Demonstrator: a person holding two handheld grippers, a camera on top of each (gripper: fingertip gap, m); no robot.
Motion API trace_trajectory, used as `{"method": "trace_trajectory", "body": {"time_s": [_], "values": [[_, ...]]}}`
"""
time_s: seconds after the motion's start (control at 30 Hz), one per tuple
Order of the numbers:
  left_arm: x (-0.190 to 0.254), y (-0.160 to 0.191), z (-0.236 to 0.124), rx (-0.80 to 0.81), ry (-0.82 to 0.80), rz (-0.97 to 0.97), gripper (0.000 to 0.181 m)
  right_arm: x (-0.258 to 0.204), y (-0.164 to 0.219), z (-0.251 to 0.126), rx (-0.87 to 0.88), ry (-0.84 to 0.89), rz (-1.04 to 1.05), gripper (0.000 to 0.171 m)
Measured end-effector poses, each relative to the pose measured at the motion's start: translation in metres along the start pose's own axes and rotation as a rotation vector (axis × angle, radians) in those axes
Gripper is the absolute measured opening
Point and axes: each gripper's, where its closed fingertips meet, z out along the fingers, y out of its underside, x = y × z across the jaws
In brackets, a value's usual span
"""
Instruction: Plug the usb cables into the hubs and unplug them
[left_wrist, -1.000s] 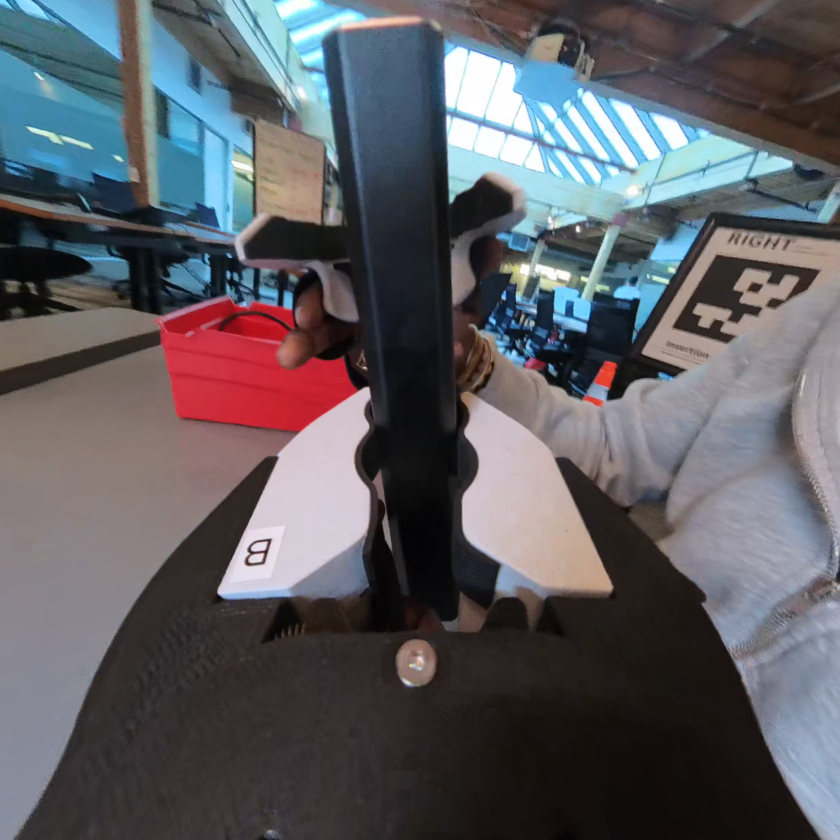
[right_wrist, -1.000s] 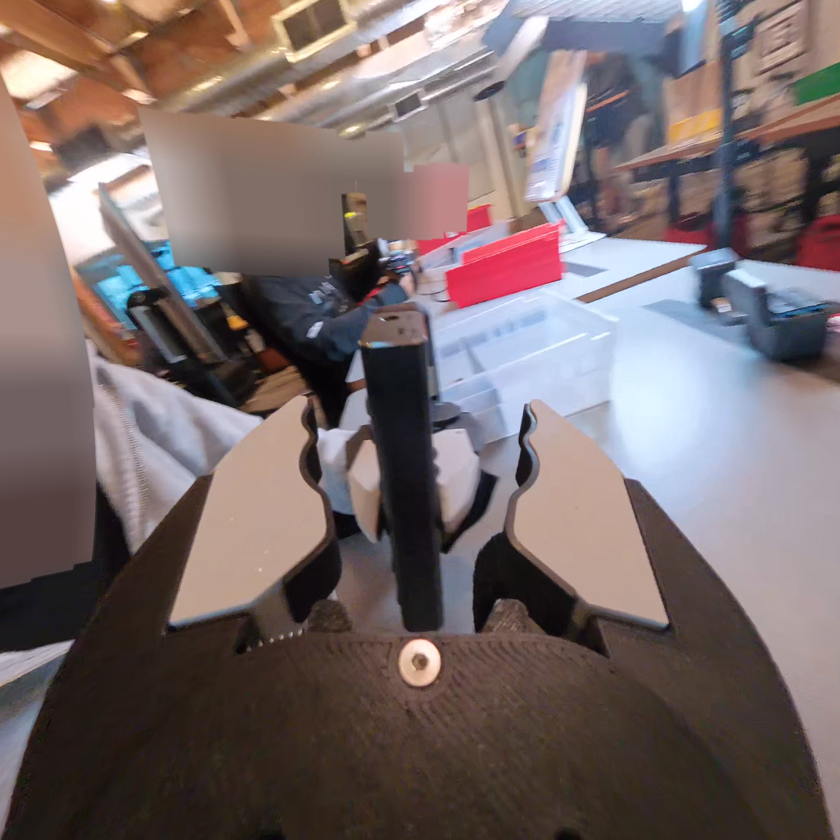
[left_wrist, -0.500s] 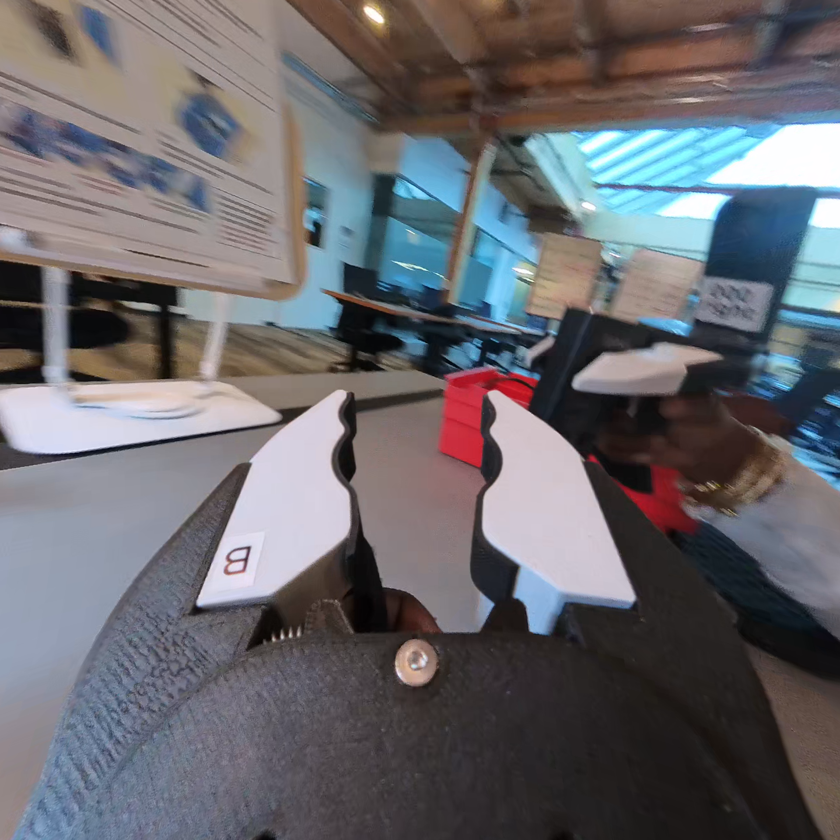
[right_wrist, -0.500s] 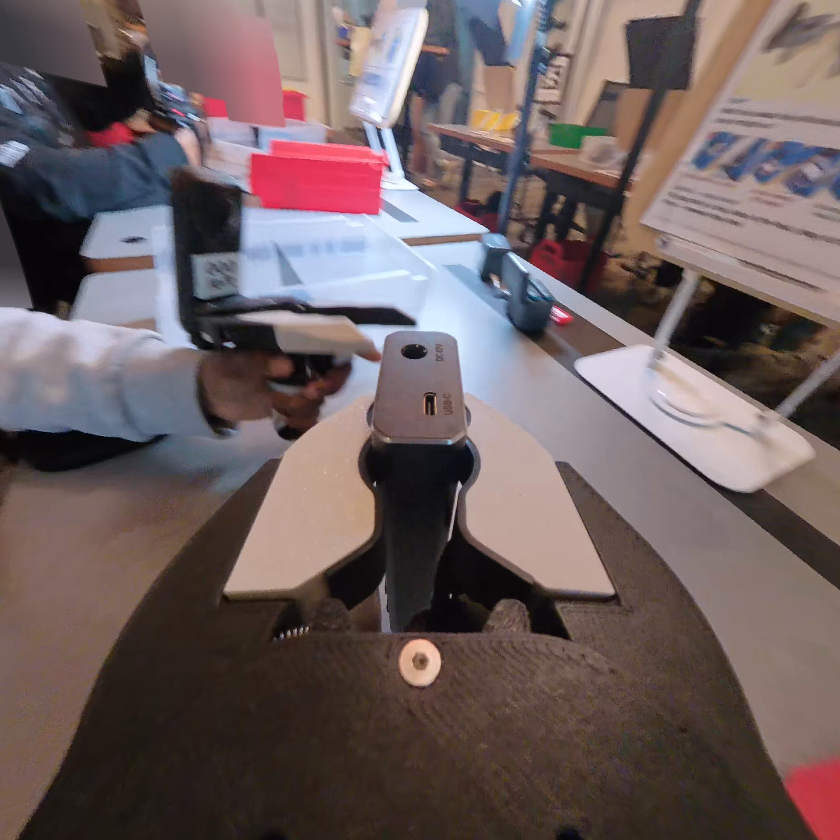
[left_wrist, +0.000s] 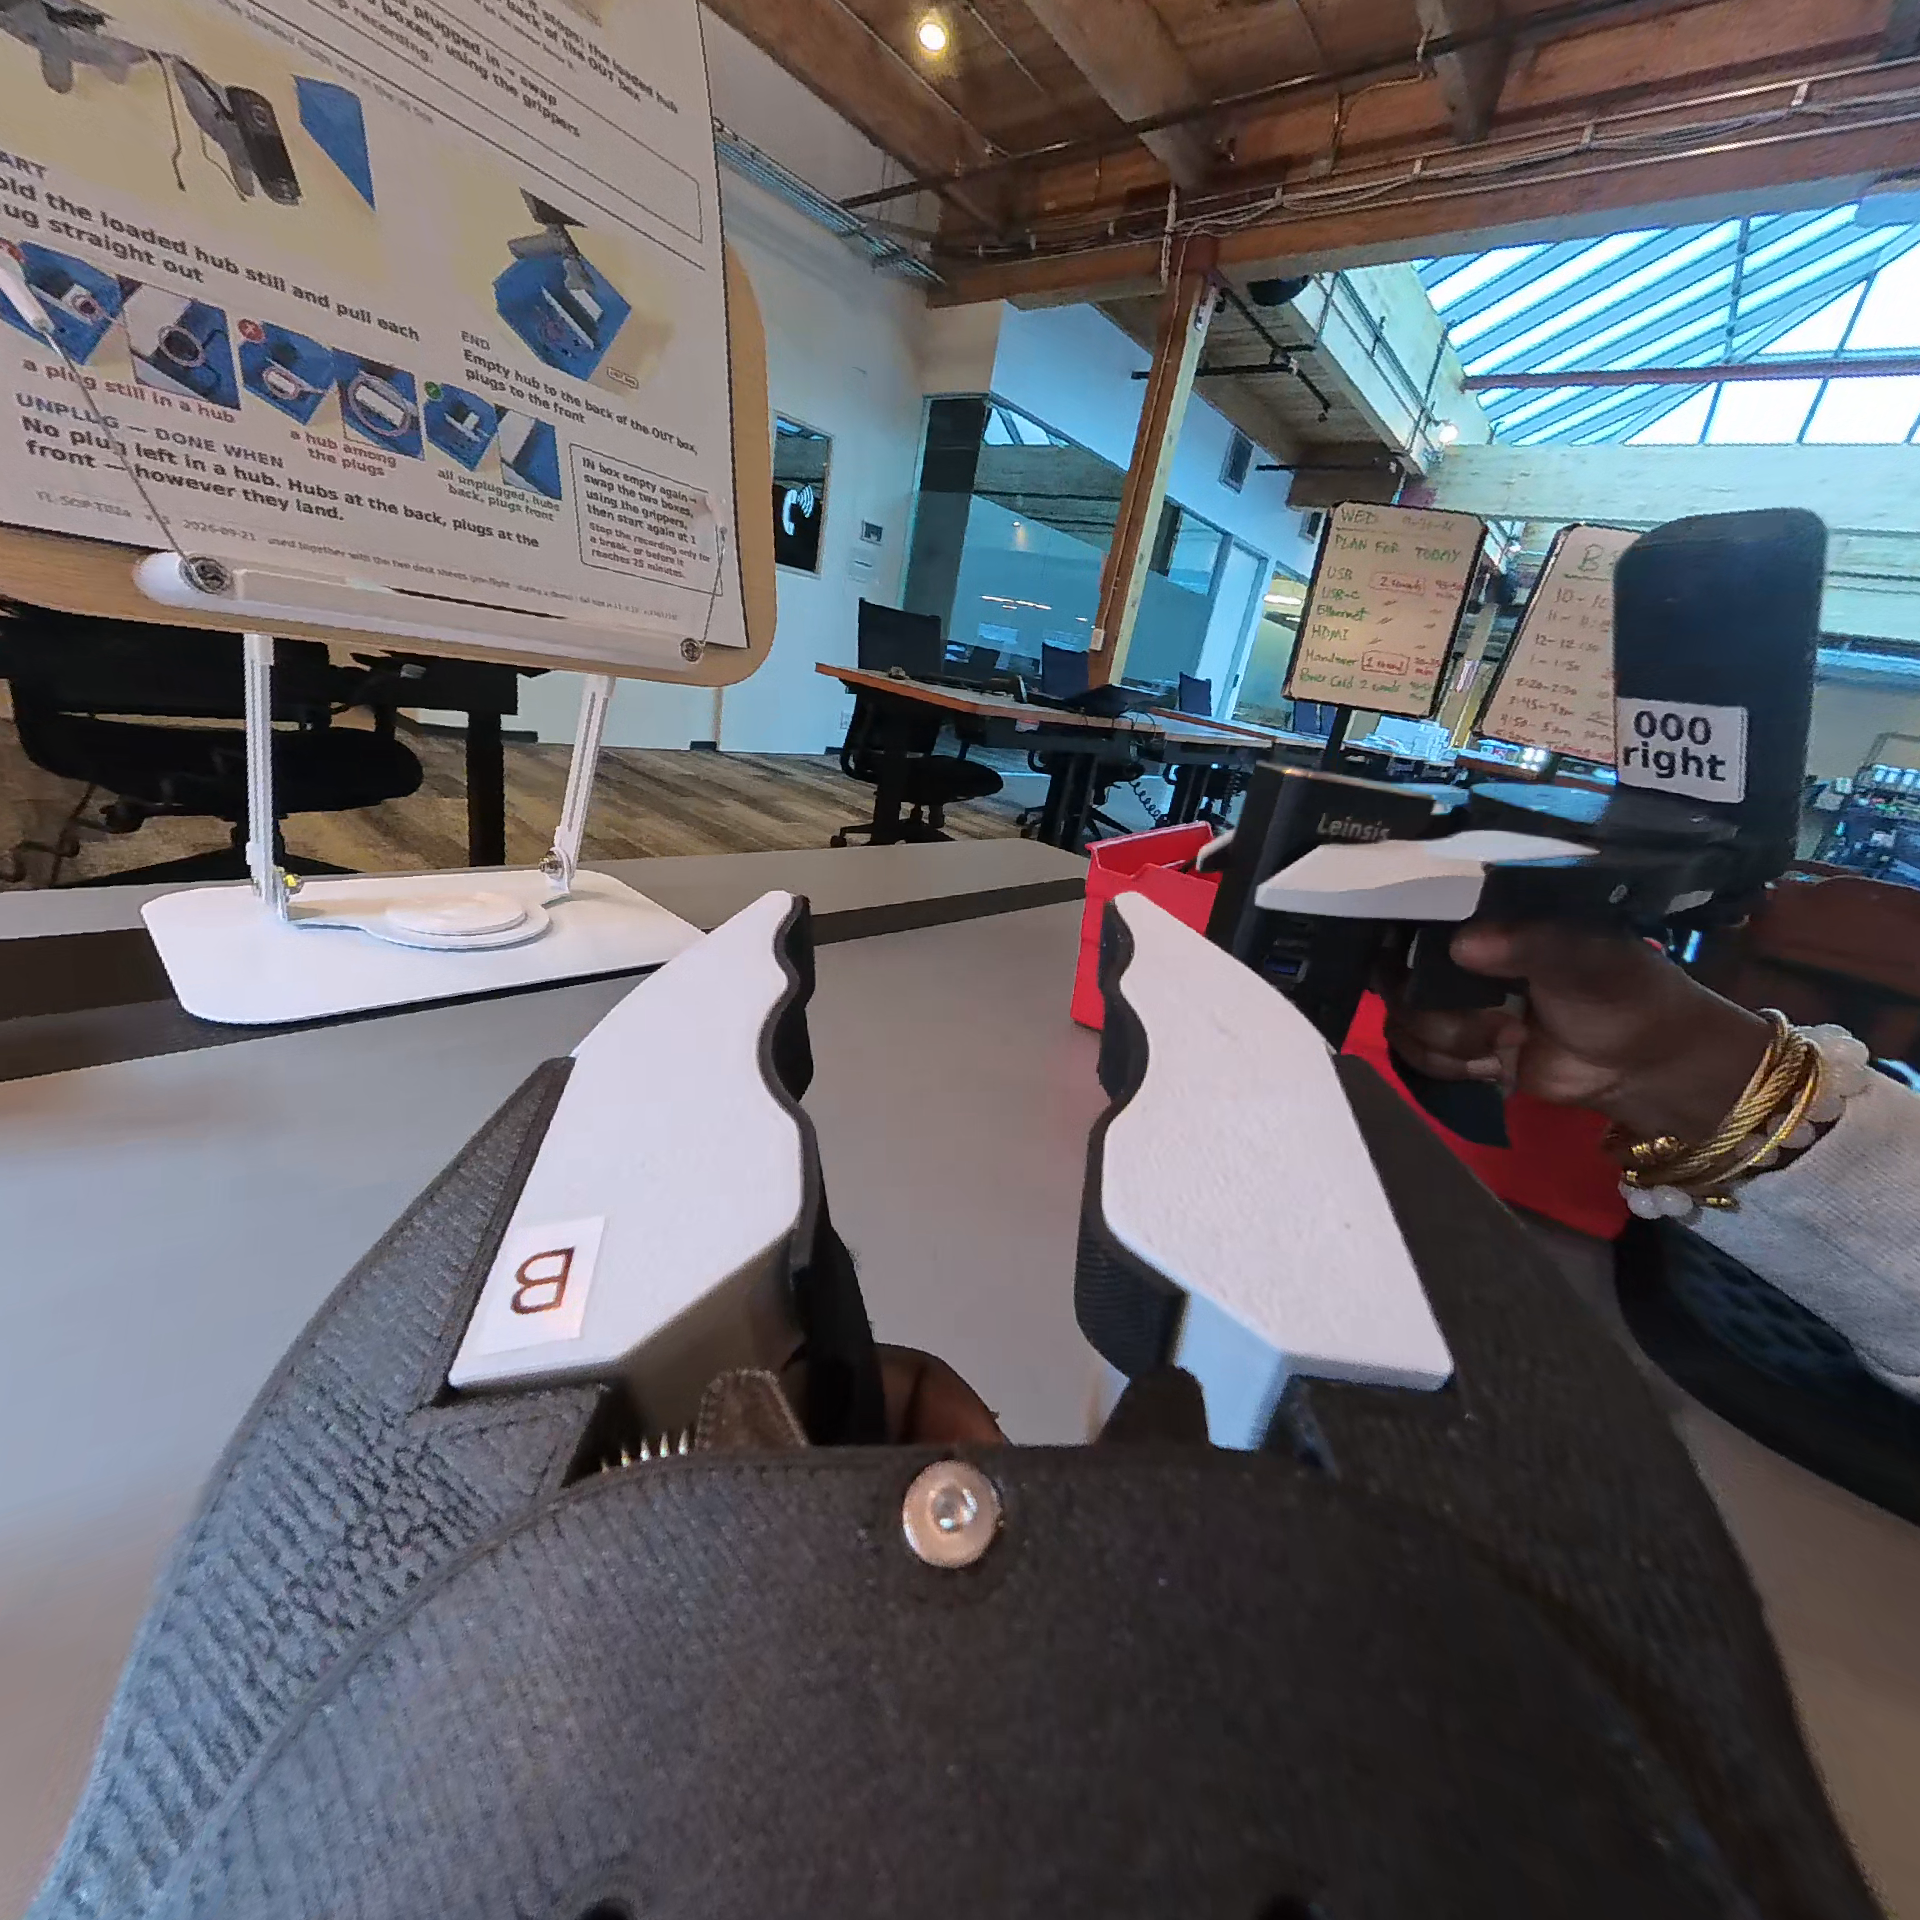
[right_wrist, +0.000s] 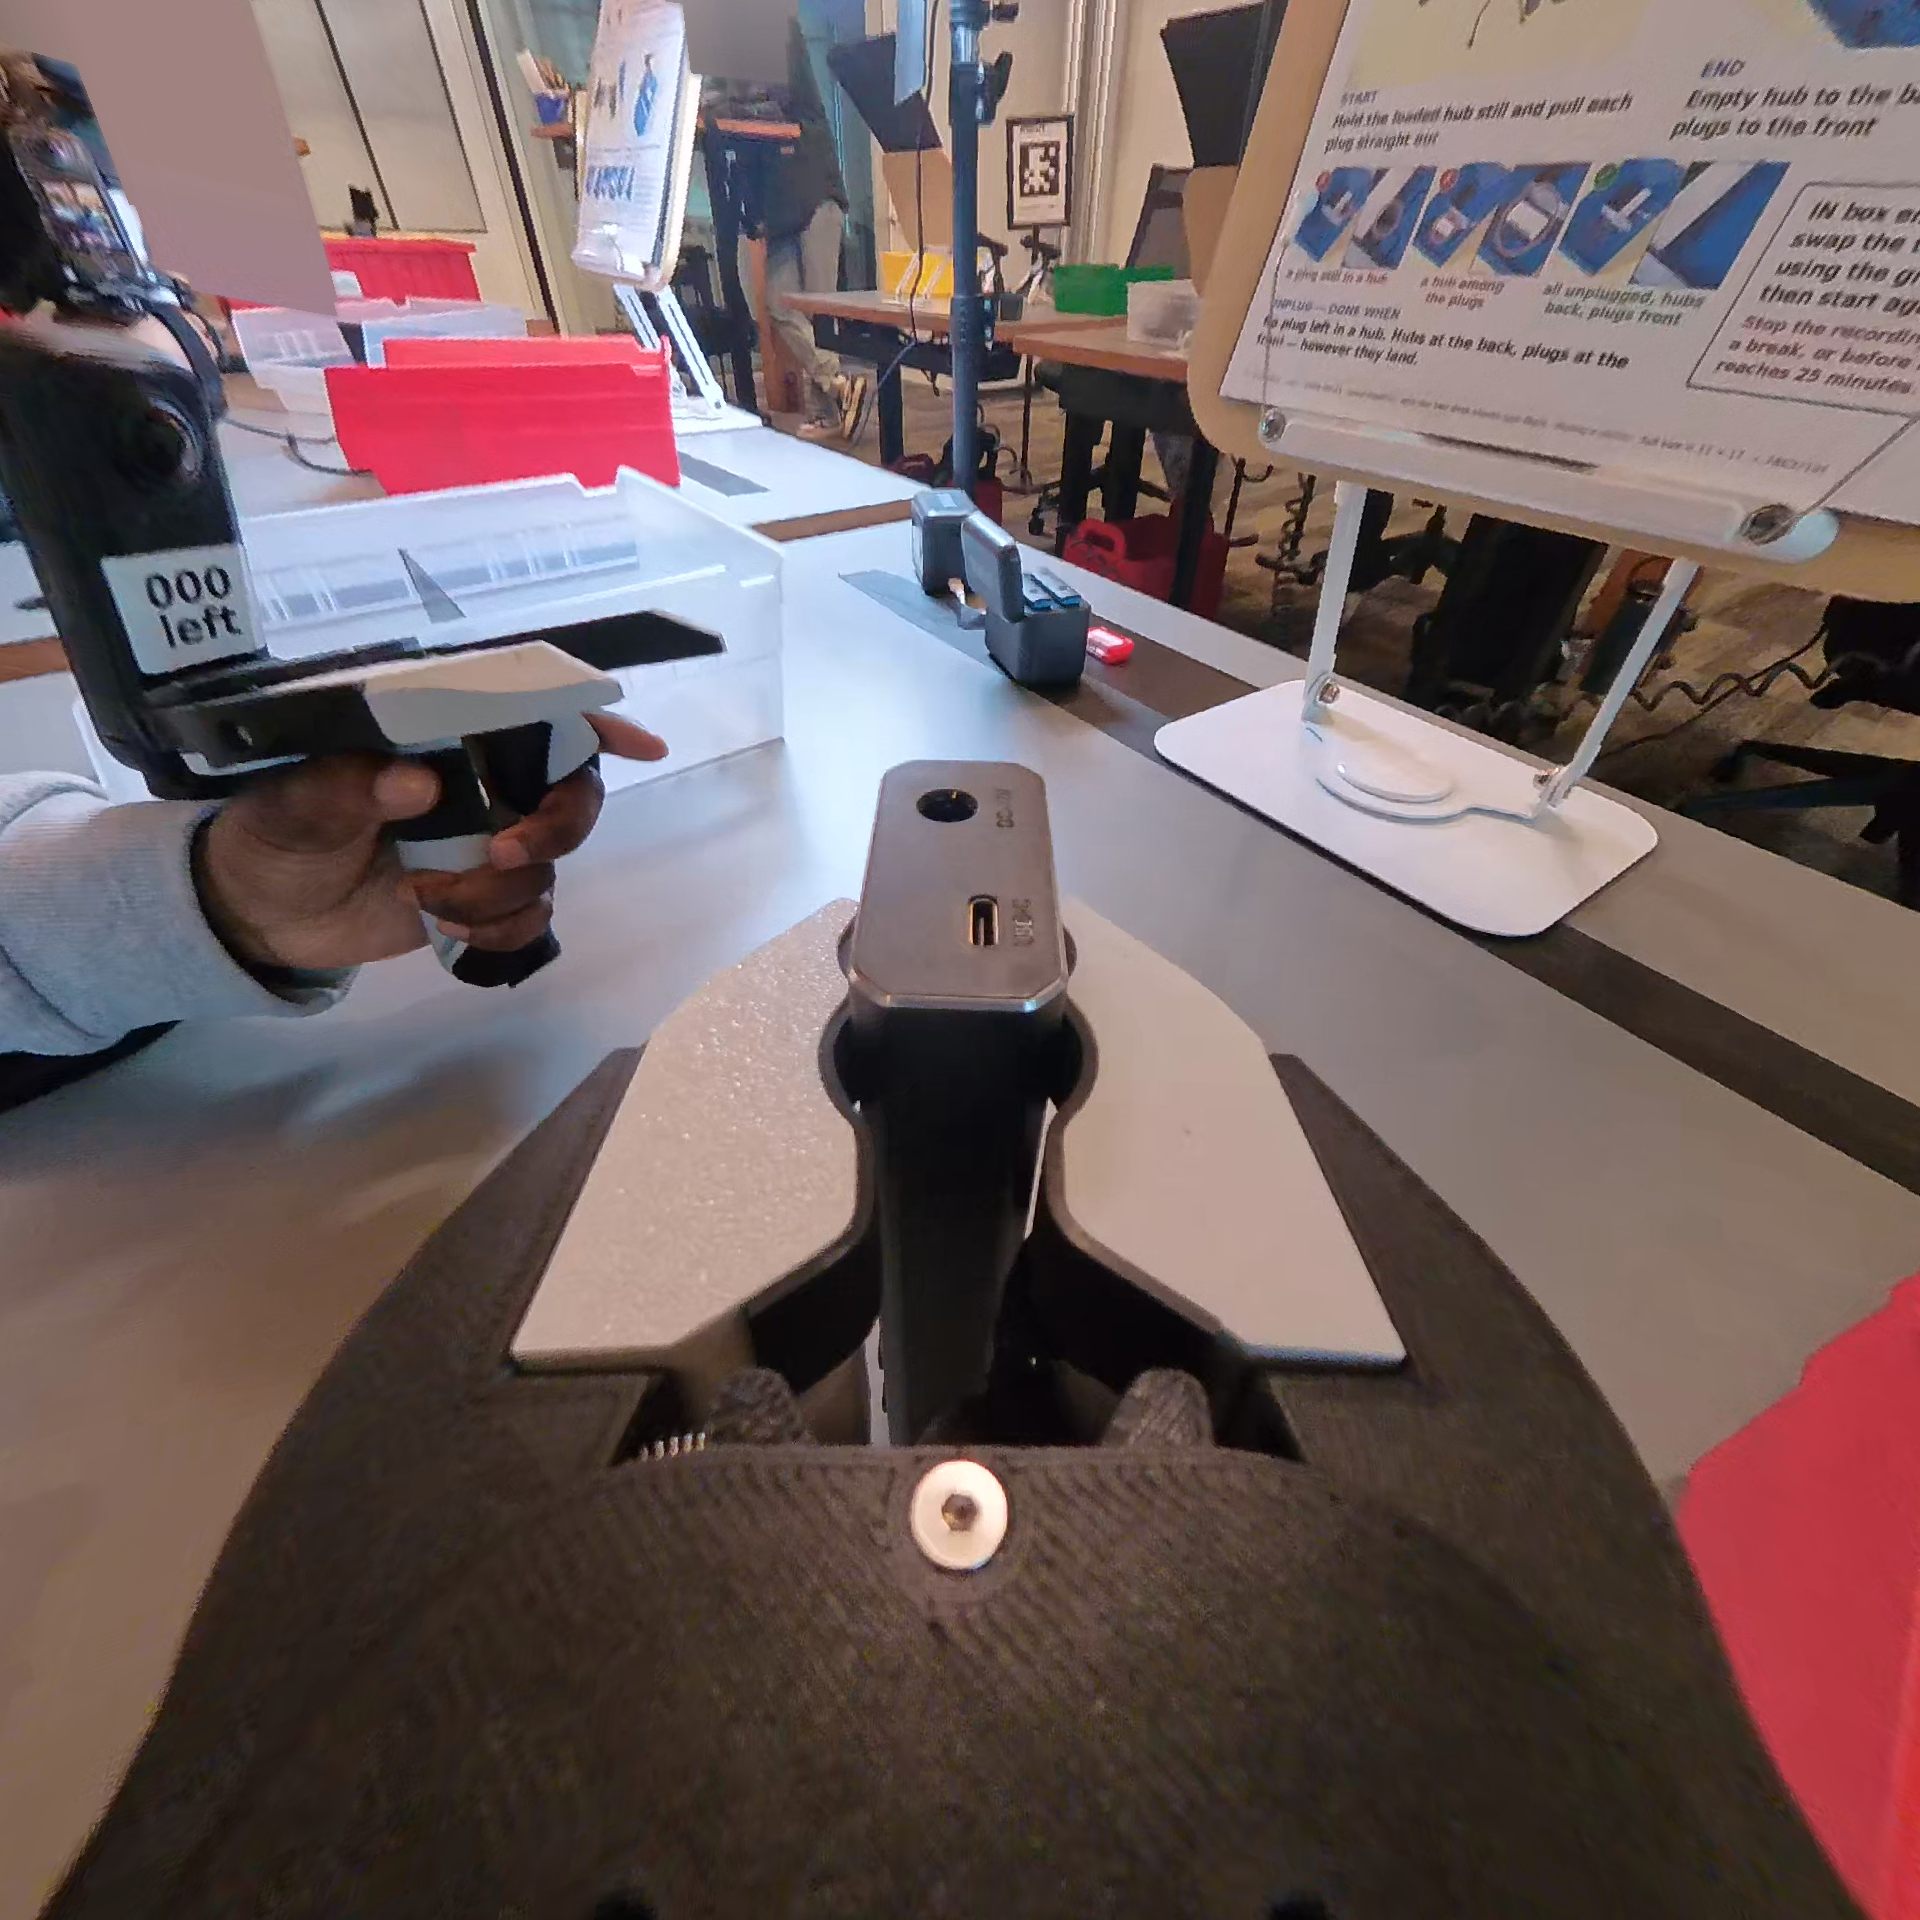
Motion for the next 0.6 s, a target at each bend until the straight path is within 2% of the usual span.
{"method": "trace_trajectory", "body": {"time_s": [0.27,0.33,0.43,0.5,0.6], "values": [[0.005,0.002,0.001,-0.009,0.014,0.037,0.053,-0.002,0.003,-0.002,0.018,-0.044,-0.002,0.035],[0.007,0.003,0.001,-0.014,0.021,0.06,0.053,0.0,-0.008,-0.006,0.099,-0.037,0.017,0.06],[0.012,0.003,0.001,-0.016,0.033,0.1,0.053,0.008,-0.031,-0.021,0.264,-0.008,0.048,0.088],[0.018,0.002,0.002,-0.018,0.049,0.142,0.053,0.015,-0.048,-0.036,0.402,0.039,0.034,0.101],[0.034,-0.003,0.002,-0.019,0.093,0.214,0.053,0.017,-0.073,-0.063,0.64,0.125,-0.059,0.103]]}}
